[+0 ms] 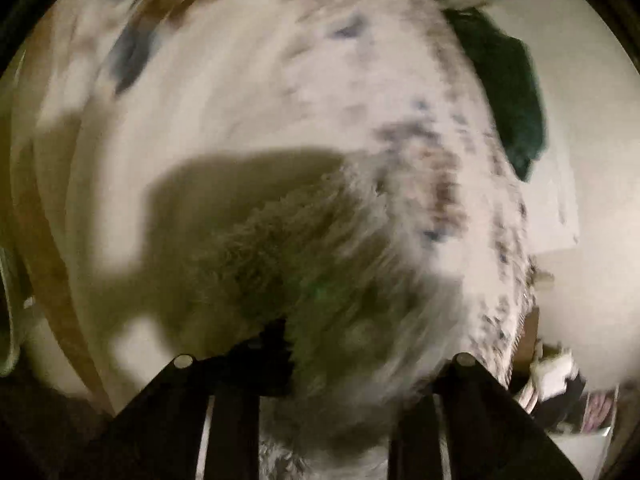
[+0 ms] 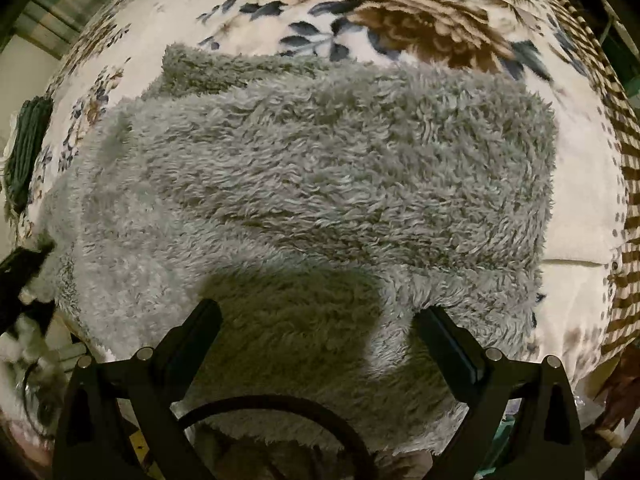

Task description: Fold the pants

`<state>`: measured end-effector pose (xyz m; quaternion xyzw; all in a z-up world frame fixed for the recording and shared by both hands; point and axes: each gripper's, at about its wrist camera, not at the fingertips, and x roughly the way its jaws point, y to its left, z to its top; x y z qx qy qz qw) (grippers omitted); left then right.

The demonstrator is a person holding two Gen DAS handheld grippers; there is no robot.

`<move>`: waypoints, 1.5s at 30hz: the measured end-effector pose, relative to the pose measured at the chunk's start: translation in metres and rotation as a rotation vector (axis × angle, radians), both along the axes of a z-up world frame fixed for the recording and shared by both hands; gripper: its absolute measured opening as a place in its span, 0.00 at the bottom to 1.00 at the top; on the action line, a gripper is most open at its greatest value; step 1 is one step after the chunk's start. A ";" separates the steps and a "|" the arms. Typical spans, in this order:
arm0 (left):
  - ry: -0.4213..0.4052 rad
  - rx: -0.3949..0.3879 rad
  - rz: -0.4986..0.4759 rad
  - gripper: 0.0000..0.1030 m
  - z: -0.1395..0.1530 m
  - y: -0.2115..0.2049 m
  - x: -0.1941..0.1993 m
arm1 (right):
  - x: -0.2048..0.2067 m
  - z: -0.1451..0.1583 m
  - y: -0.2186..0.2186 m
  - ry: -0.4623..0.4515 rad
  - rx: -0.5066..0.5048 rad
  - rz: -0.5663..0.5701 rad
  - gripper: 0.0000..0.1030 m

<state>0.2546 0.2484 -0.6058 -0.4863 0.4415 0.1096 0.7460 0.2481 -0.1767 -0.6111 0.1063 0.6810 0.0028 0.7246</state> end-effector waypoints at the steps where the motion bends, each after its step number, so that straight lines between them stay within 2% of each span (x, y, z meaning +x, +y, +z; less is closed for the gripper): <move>1: -0.037 0.051 -0.042 0.17 0.025 -0.011 0.000 | -0.001 0.002 -0.002 -0.003 0.005 0.000 0.98; 5: -0.158 0.181 -0.217 0.17 0.101 -0.061 0.000 | -0.008 0.009 -0.016 -0.015 0.026 0.001 0.98; 7: -0.237 0.259 -0.355 0.17 0.141 -0.108 0.000 | -0.013 0.015 -0.028 -0.023 0.037 -0.006 0.98; 8: -0.254 0.272 -0.398 0.17 0.150 -0.123 -0.001 | -0.015 0.017 -0.035 -0.028 0.040 -0.012 0.98; 11: -0.303 0.297 -0.608 0.17 0.171 -0.202 -0.002 | -0.022 0.024 -0.062 -0.035 0.045 -0.045 0.98; 14: -0.283 0.289 -0.790 0.17 0.161 -0.276 -0.003 | -0.033 0.029 -0.094 -0.040 0.036 -0.090 0.98; 18: -0.213 0.275 -0.944 0.17 0.124 -0.356 -0.008 | -0.050 0.028 -0.146 -0.027 0.007 -0.152 0.98; 21: -0.139 0.287 -1.045 0.18 0.093 -0.406 -0.013 | -0.068 0.024 -0.192 -0.002 -0.028 -0.203 0.98; 23: -0.048 0.320 -1.103 0.21 0.074 -0.434 -0.013 | -0.076 0.022 -0.214 0.007 -0.039 -0.222 0.98; 26: 0.016 0.347 -1.128 0.33 0.073 -0.446 -0.019 | -0.084 0.022 -0.241 0.015 -0.042 -0.244 0.98; 27: 0.022 0.351 -1.123 0.42 0.081 -0.446 -0.019 | -0.085 0.026 -0.256 0.012 -0.025 -0.263 0.98; 28: 0.027 0.349 -1.117 0.61 0.088 -0.444 -0.015 | -0.085 0.026 -0.256 0.012 -0.025 -0.263 0.98; 30: 0.032 0.326 -1.100 0.82 0.095 -0.439 -0.019 | -0.084 0.032 -0.263 0.002 -0.009 -0.273 0.98; 33: 0.044 0.376 -1.051 0.83 0.108 -0.426 -0.019 | -0.077 0.045 -0.264 -0.012 0.042 -0.284 0.98; 37: 0.073 0.460 -0.957 0.83 0.123 -0.399 -0.009 | -0.056 0.070 -0.243 -0.049 0.117 -0.261 0.98; 39: 0.102 0.506 -0.907 0.83 0.128 -0.381 -0.007 | -0.039 0.079 -0.224 -0.067 0.193 -0.230 0.98; 42: 0.158 0.623 -0.823 0.83 0.134 -0.346 -0.006 | -0.013 0.082 -0.190 -0.084 0.273 -0.177 0.98; 45: 0.198 0.644 -0.776 0.83 0.127 -0.318 -0.003 | 0.016 0.070 -0.144 -0.072 0.339 -0.113 0.98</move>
